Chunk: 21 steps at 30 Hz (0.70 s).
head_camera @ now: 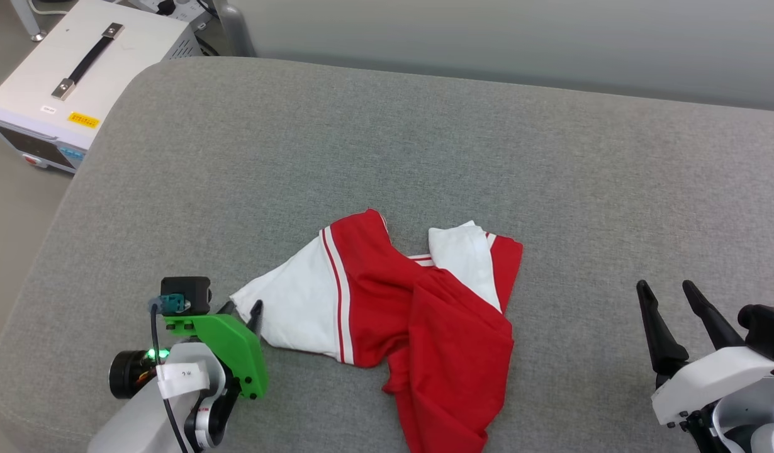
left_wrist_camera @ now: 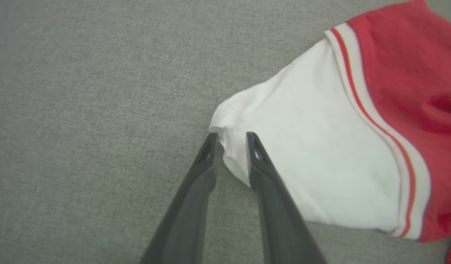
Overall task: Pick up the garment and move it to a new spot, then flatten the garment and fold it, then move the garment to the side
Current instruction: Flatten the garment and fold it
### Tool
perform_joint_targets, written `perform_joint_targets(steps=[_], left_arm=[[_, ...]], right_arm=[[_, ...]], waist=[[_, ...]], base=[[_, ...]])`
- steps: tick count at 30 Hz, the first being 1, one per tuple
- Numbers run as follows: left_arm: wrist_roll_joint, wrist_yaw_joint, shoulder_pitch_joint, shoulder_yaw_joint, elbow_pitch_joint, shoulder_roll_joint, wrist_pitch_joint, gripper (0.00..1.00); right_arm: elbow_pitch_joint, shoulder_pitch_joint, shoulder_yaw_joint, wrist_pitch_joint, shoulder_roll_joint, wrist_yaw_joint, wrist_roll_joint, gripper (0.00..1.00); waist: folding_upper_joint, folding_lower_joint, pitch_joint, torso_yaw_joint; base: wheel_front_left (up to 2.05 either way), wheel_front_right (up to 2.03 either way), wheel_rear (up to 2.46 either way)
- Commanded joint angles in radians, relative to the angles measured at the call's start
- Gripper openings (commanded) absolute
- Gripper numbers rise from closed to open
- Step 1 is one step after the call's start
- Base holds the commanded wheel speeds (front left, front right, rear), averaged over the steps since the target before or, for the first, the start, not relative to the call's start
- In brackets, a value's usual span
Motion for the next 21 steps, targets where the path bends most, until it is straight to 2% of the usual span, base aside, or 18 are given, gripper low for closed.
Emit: perform_joint_targets(steps=[1,4,6,10,16,21], left_arm=[[0.014,0.007,0.008,0.003,-0.010,-0.005,-0.020,1.00],[0.032,0.019,0.002,0.014,-0.035,-0.017,-0.090,1.00],[0.048,0.012,-0.003,0.017,-0.059,-0.023,-0.145,1.00],[0.087,0.008,-0.008,0.017,-0.113,-0.035,-0.215,1.00],[0.133,0.019,0.012,0.027,-0.205,-0.056,-0.245,1.00],[0.160,0.018,0.011,0.014,-0.248,-0.074,-0.248,1.00]], right_arm=[[-0.001,0.004,0.000,0.010,-0.010,-0.001,-0.004,1.00],[-0.013,-0.005,0.010,0.040,-0.028,-0.001,-0.009,1.00],[-0.028,-0.020,0.028,0.075,-0.047,-0.001,-0.011,1.00],[-0.060,-0.089,0.092,0.190,-0.112,-0.001,0.009,1.00],[-0.051,-0.272,0.251,0.478,-0.189,-0.001,0.129,1.00],[0.054,-0.442,0.340,0.711,-0.213,-0.001,0.186,1.00]], waist=[[0.0000,0.0000,0.000,0.009],[0.0000,0.0000,-0.002,0.025],[0.0000,0.0000,-0.002,0.038],[0.0000,0.0000,0.004,0.075],[0.0000,0.0000,0.026,0.128],[0.0000,0.0000,0.060,0.179]], base=[[0.00,0.00,0.00],[0.00,0.00,0.00],[0.00,0.00,0.00],[0.00,0.00,0.00],[0.00,0.00,0.00],[0.00,0.00,0.00]])
